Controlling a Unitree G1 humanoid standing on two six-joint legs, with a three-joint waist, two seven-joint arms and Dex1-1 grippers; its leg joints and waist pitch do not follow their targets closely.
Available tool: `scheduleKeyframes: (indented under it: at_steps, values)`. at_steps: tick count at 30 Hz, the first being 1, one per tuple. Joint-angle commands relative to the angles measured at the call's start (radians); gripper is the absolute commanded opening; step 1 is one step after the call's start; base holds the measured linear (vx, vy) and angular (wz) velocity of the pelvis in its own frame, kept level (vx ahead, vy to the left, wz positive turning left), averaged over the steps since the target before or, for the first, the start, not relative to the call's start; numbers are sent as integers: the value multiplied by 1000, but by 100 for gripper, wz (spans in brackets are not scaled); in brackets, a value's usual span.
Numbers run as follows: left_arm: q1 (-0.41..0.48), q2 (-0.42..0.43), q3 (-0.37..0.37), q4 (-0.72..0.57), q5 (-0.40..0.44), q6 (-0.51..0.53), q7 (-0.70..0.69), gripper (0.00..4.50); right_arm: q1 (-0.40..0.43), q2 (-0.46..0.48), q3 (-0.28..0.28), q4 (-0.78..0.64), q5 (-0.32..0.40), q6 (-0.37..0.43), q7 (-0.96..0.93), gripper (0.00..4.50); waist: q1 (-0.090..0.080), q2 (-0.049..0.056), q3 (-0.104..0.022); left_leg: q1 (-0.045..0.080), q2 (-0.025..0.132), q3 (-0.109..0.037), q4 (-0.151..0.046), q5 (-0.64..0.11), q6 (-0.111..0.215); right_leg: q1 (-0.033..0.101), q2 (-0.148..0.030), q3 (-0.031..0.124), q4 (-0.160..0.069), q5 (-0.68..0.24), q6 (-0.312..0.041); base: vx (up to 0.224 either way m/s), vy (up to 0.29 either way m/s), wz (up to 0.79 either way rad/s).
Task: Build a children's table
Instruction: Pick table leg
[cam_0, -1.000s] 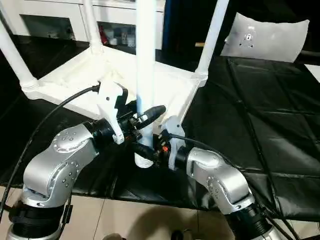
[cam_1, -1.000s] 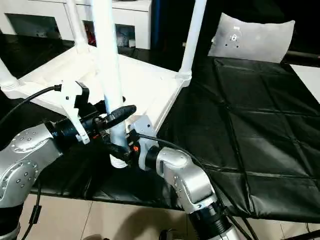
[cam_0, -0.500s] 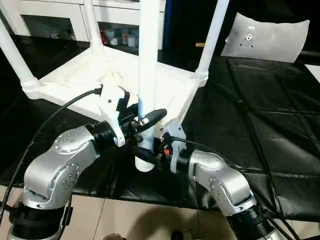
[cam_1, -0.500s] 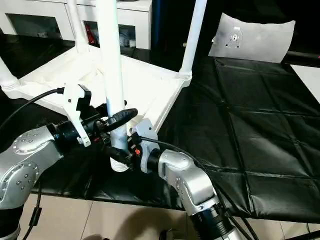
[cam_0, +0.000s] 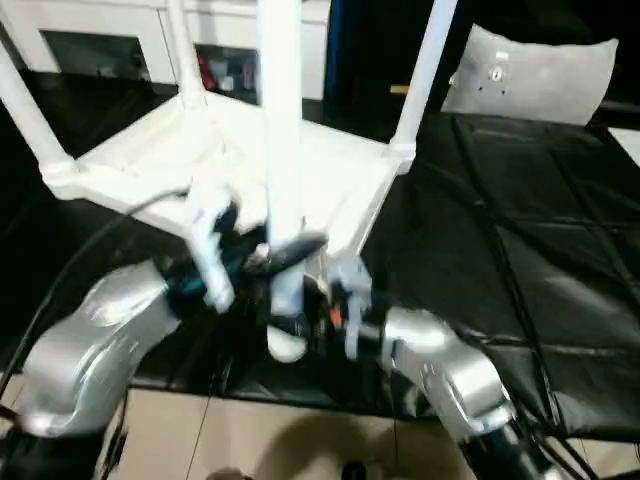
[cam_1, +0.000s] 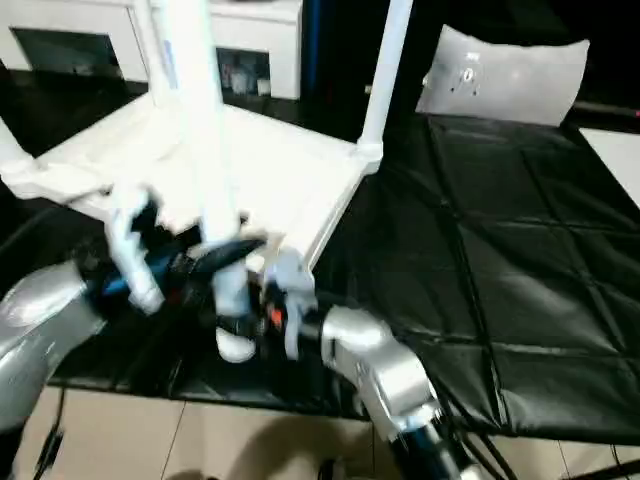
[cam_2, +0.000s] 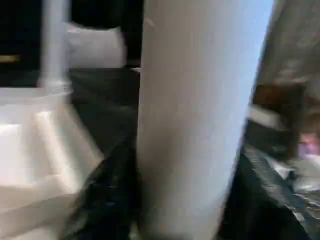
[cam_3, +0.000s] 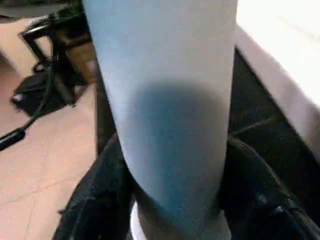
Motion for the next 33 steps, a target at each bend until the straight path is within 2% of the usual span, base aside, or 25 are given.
scheduleKeyframes:
  at_steps: [1, 5, 8, 10, 11, 13, 15, 16, 18, 19, 22, 24, 26, 29, 31, 32, 33]
  values:
    - [28, -7, -31, -2, -44, 21, -65, 295, -4, -9, -63, -23, 28, -27, -13, 199, 1, 19, -55, -8, 16, 9, -83, -167, 10, 66, -61, 54, -73, -286, -155, 0, 0, 0]
    - [40, -1, -42, 16, -41, 5, -85, 328, 11, -17, -59, -26, 25, -43, 1, 199, 0, 17, -53, -8, 15, 7, -85, -186, 11, 65, -63, 53, -80, -347, -131, 0, 0, 0]
    - [49, 4, -49, 25, -28, -13, -103, 348, 17, -19, -57, -25, 25, -56, 8, 199, 1, 17, -54, -9, 14, 6, -84, -181, 13, 65, -62, 53, -81, -358, -120, 0, 0, 0]
    - [52, 5, -49, 27, -25, -18, -107, 352, 20, -19, -57, -26, 27, -62, 13, 198, 0, 17, -55, -9, 16, 6, -84, -168, 13, 65, -62, 53, -78, -334, -126, 0, 0, 0]
    - [54, 8, -40, 30, -33, -15, -110, 383, 23, -17, -64, -31, 39, -69, 29, 198, -1, 18, -56, -10, 17, 6, -84, -161, 14, 66, -61, 53, -75, -311, -134, 0, 0, 0]
    - [54, 10, -33, 30, -40, -11, -112, 383, 25, -16, -70, -36, 52, -71, 42, 198, 0, 16, -58, -9, 17, 6, -83, -154, 20, 67, -61, 53, -72, -283, -145, 0, 0, 0]
    - [45, 37, -22, 24, -63, 20, -134, 404, 30, -47, -86, -82, 134, -45, 148, 195, 0, 18, -58, -8, 17, 7, -82, -150, 27, 68, -60, 53, -68, -256, -160, 0, 0, 0]
    - [43, 42, -21, 23, -65, 25, -140, 417, 31, -54, -88, -91, 151, -36, 169, 195, 1, 16, -59, -7, 17, 7, -82, -147, 30, 70, -59, 53, -67, -249, -161, 0, 0, 0]
    - [38, 52, -23, 29, -72, 30, -156, 430, 30, -72, -92, -108, 189, -14, 213, 195, 2, 20, -57, -8, 18, 7, -82, -144, 41, 68, -60, 53, -67, -242, -166, 0, 0, 0]
    - [32, 57, -27, 36, -76, 31, -173, 430, 26, -92, -91, -116, 212, 2, 255, 195, 3, 17, -58, -8, 17, 7, -82, -144, 45, 72, -60, 52, -69, -257, -165, 0, 0, 0]
    - [21, 65, -39, 46, -87, 38, -208, 432, 18, -121, -87, -117, 235, 21, 311, 195, 5, 17, -57, -8, 15, 8, -81, -156, 43, 70, -62, 52, -75, -305, -160, 0, 0, 0]
    - [4, 77, -64, 57, -69, 34, -236, 432, 5, -156, -64, -104, 222, 18, 365, 195, 7, 19, -58, -7, 16, 7, -80, -157, 41, 70, -63, 52, -75, -314, -158, 0, 0, 0]
    - [-15, 77, -76, 72, -61, 30, -252, 398, -6, -183, -43, -88, 201, 6, 405, 195, 7, 17, -56, -6, 16, 7, -80, -164, 40, 69, -63, 51, -78, -335, -152, 0, 0, 0]
    - [-45, 82, -80, 85, -89, 58, -284, 383, -21, -205, -28, -59, 188, -2, 438, 195, 9, 16, -54, -3, 14, 6, -81, -186, 31, 70, -67, 51, -85, -411, -137, 0, 0, 0]
    - [-56, 84, -80, 78, -110, 79, -298, 355, -31, -213, -26, -41, 178, -12, 451, 195, 11, 15, -58, -4, 15, 5, -80, -166, 30, 72, -67, 51, -81, -392, -139, 0, 0, 0]
    - [-59, 85, -80, 76, -120, 86, -304, 355, -34, -215, -26, -35, 177, -15, 455, 195, 11, 16, -59, -4, 15, 5, -79, -161, 31, 72, -66, 50, -80, -381, -143, 0, 0, 0]
    - [-67, 87, -76, 71, -156, 111, -322, 349, -47, -218, -31, -15, 175, -23, 468, 195, 10, 16, -61, -3, 15, 6, -78, -156, 31, 71, -65, 50, -76, -356, -159, 0, 0, 0]
